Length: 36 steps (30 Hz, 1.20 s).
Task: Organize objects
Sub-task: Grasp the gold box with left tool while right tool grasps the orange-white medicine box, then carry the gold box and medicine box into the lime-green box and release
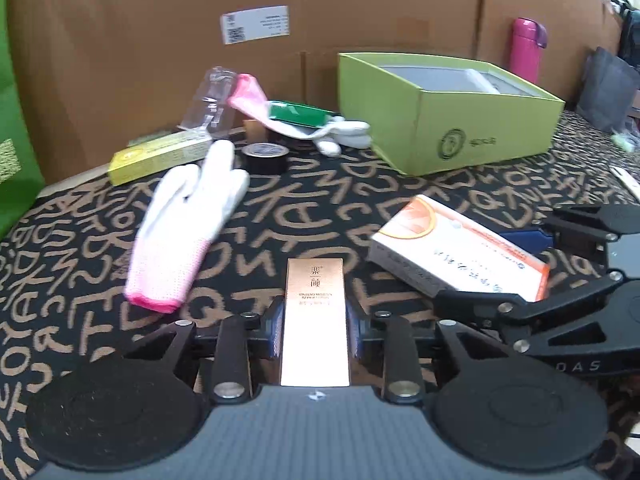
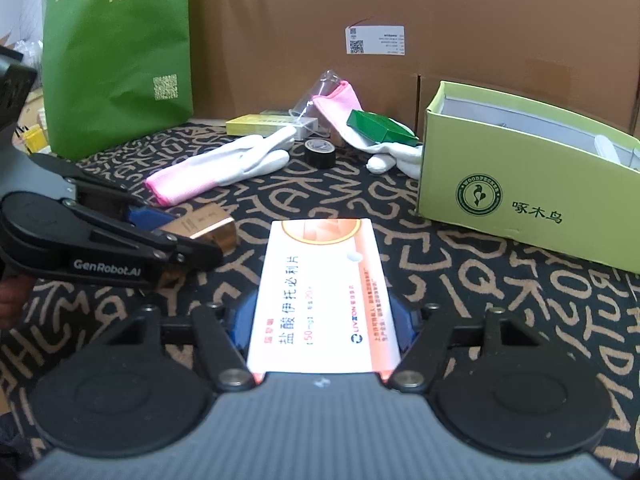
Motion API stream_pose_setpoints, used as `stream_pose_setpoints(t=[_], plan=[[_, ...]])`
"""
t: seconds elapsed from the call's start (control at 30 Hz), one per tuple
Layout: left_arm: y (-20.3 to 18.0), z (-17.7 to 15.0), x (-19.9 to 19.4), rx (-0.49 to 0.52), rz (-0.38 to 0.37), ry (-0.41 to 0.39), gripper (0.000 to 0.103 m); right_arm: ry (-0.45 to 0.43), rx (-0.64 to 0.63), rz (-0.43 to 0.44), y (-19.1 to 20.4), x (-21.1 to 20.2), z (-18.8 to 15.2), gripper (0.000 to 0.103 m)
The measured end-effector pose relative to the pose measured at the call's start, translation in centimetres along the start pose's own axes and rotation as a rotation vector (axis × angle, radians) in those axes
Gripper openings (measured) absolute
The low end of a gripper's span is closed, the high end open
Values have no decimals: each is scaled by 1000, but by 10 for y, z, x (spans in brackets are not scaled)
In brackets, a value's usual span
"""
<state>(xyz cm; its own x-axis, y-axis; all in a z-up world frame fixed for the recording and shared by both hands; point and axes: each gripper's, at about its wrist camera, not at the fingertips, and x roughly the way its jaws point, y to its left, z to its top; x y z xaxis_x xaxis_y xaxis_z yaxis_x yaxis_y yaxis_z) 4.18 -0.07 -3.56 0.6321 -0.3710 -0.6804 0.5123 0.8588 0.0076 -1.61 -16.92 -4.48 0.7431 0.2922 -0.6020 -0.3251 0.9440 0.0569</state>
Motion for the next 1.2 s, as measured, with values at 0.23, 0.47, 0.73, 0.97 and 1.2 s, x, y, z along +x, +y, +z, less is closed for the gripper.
stream_pose_setpoints(t=[0.23, 0.47, 0.73, 0.97, 1.2], plan=[[-18, 26, -14, 3, -126, -65, 31, -90, 56, -37, -22, -46, 7, 65], [-48, 83, -28, 38, -219, -202, 31, -240, 82, -185, -68, -93, 31, 65], [-77, 158, 5, -29, -243, -265, 31, -334, 75, -379, -131, -94, 67, 65], [-97, 198, 68, -64, -204, -243, 31, -333, 83, -490, -189, -49, 92, 65], [-100, 204, 120, -89, -196, -196, 31, -291, 117, -489, -225, -11, 92, 66]])
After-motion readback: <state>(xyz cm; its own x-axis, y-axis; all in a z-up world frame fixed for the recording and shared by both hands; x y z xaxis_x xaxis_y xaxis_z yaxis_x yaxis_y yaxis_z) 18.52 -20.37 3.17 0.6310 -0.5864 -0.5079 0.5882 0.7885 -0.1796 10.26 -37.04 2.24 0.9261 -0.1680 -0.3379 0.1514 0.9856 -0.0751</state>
